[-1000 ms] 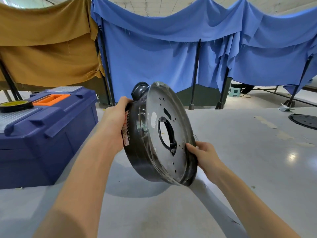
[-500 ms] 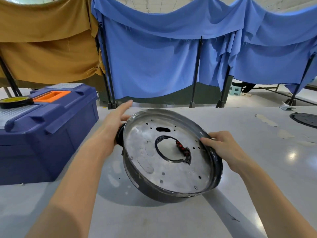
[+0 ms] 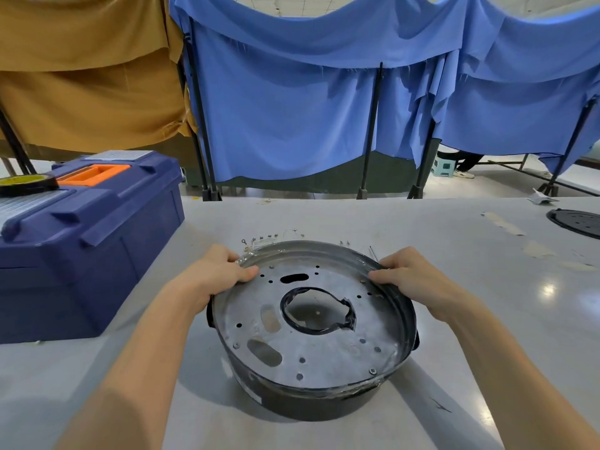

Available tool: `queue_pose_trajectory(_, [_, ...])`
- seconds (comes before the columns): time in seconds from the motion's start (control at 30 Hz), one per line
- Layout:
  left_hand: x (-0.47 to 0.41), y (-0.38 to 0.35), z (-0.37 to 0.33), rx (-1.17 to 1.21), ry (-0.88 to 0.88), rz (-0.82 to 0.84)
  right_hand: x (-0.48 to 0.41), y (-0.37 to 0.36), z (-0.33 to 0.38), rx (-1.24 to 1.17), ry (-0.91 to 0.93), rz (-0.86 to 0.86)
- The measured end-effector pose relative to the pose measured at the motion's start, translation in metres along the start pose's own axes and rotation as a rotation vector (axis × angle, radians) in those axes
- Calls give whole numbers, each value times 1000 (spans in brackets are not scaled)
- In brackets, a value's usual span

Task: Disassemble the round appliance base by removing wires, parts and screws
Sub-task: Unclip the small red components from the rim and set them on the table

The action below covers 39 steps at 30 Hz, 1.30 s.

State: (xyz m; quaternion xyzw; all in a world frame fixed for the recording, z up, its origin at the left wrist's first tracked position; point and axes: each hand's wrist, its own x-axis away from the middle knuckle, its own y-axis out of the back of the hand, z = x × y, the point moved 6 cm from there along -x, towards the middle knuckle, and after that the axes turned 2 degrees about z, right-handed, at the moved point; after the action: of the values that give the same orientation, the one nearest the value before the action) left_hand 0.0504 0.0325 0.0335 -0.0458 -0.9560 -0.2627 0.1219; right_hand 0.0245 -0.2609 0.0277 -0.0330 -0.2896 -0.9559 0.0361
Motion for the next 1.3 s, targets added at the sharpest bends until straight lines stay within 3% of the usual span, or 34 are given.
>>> queue_pose_trajectory(0.43, [-11, -11, 25, -179, 32, -82, -9, -20, -9, -24, 15, 36])
queue_pose_trajectory(0.63, [-9, -6, 20, -382, 13, -67, -16, -19, -13, -97, 33, -75])
queue_pose_trajectory(0.83, [-7, -13, 2, -327, -212, -138, -19, -13, -8, -79, 105, -235])
queue_pose_trajectory(0.97, [-10, -18, 3, -486, -249, -141, -23, -14, -7, -86, 120, -261])
queue_pose_trajectory(1.07, [-8, -15, 3, -532, -236, -171, -26, 7, -19, -149, 59, -434])
queue_pose_trajectory(1.13, [-6, -14, 3, -569, -198, -198, -29, 27, -29, -45, -5, -535])
queue_pose_trajectory(1.23, [-1, -12, -5, -673, -161, -293, -36, 41, -43, 111, -96, -513])
queue_pose_trajectory(1.3, [-3, -22, -19, -695, -295, -309, -41, 34, -52, 156, -139, -457])
